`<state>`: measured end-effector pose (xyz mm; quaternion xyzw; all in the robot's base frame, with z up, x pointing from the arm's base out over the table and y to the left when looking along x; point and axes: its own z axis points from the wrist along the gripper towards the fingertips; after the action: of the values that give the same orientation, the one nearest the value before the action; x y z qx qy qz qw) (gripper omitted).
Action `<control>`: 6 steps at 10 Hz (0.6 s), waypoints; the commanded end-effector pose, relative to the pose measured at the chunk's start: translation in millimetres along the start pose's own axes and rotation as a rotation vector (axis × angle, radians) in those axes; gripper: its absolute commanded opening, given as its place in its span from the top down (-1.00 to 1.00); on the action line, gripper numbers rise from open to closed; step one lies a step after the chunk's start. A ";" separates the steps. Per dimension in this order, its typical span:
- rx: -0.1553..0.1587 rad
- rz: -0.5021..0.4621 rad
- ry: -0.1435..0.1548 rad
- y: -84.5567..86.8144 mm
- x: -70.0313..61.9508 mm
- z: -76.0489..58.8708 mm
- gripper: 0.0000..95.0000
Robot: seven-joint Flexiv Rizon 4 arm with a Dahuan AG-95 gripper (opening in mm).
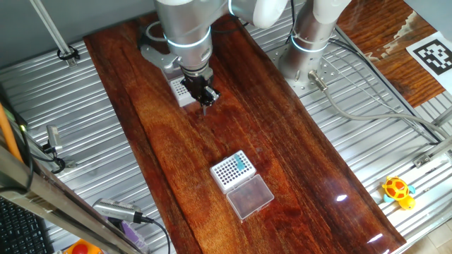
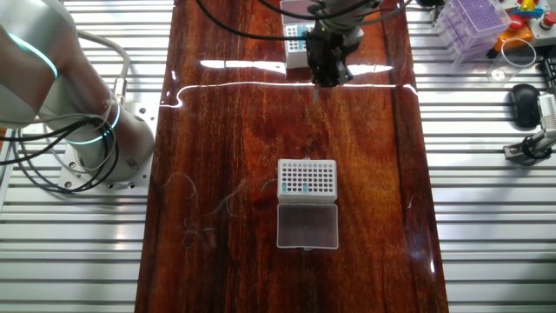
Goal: Transfer all medium pipette tips from one holder to another
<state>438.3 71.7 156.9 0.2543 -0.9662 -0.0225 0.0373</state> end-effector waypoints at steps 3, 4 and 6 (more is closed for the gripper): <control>-0.021 -0.058 -0.014 0.5 1.6 -0.6 1.00; -0.030 -0.034 -0.019 10.3 -7.5 -1.2 1.00; -0.031 0.018 -0.033 43.0 -36.3 3.3 1.00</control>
<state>445.1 118.4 157.1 0.2757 -0.9596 -0.0472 0.0295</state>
